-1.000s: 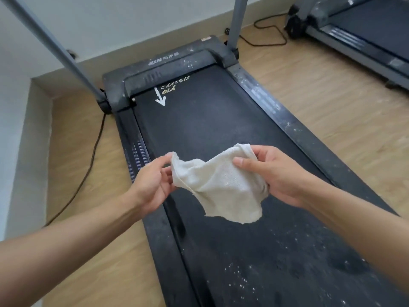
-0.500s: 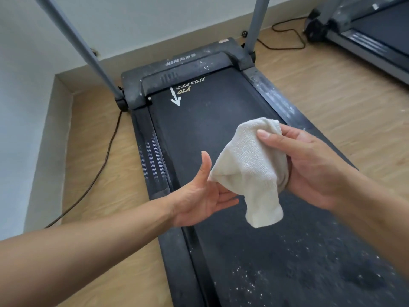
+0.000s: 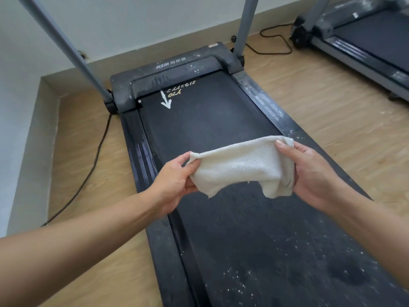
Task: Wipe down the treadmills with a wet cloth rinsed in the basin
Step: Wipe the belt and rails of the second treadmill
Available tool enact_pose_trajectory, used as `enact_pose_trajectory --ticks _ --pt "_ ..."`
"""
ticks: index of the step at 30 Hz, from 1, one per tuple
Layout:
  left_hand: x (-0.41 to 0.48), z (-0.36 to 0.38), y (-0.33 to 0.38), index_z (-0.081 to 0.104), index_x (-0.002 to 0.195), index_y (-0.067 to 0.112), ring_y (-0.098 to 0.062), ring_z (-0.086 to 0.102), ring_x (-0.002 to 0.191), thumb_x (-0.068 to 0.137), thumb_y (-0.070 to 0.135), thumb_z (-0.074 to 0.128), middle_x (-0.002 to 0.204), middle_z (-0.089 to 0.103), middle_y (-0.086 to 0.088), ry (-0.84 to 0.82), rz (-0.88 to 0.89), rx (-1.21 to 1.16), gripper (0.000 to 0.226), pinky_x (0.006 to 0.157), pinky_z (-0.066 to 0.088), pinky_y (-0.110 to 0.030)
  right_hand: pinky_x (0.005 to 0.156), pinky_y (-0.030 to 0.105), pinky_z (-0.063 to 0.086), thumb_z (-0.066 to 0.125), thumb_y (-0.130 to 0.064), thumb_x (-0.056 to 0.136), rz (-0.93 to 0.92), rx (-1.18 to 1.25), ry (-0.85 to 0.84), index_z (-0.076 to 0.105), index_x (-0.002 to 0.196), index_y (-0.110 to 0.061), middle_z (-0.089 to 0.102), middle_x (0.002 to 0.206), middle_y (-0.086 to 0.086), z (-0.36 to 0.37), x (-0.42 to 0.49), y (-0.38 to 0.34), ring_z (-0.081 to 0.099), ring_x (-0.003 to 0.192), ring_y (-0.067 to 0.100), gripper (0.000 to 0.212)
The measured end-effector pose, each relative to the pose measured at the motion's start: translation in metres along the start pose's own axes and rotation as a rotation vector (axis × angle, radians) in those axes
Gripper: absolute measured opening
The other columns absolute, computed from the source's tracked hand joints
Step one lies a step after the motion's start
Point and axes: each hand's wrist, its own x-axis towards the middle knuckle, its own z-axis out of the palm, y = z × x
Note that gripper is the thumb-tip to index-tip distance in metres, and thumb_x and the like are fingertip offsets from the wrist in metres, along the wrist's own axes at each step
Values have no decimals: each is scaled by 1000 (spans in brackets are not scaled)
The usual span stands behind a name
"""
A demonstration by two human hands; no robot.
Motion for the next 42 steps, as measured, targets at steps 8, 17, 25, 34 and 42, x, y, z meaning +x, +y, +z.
enact_pose_trajectory --ticks 8,17,25,34,42 --pt "4 -18 -11 46 150 4 -29 79 82 101 39 66 99 79 -15 142 -159 278 63 62 63 -37 81 41 64 58 -30 107 49 -12 7 71 125 -6 77 120 16 2 0 14 76 103 29 33" --pt "-6 -14 -9 71 95 3 -29 78 81 104 32 63 95 79 -18 176 -181 306 31 74 65 -39 97 54 57 59 -31 107 88 -63 63 73 123 -7 76 120 19 0 2 21 75 110 37 32" --pt "-2 -17 -4 77 109 7 -18 70 83 97 44 68 102 79 -9 291 -96 79 40 85 56 -31 90 57 61 64 -39 103 152 -132 62 75 118 0 77 116 21 -11 3 21 76 104 40 44" --pt "-7 -28 12 85 92 24 -12 68 114 80 57 79 105 79 13 349 195 201 36 95 53 -33 102 41 59 81 -35 85 8 -197 124 81 109 -5 80 111 11 -19 2 23 76 109 29 38" --pt "-9 -34 23 82 79 11 -22 71 96 69 60 84 99 79 -14 314 288 75 50 103 55 -40 104 36 49 87 -44 69 -213 -184 184 86 91 -18 75 127 -10 -15 2 17 69 119 10 34"
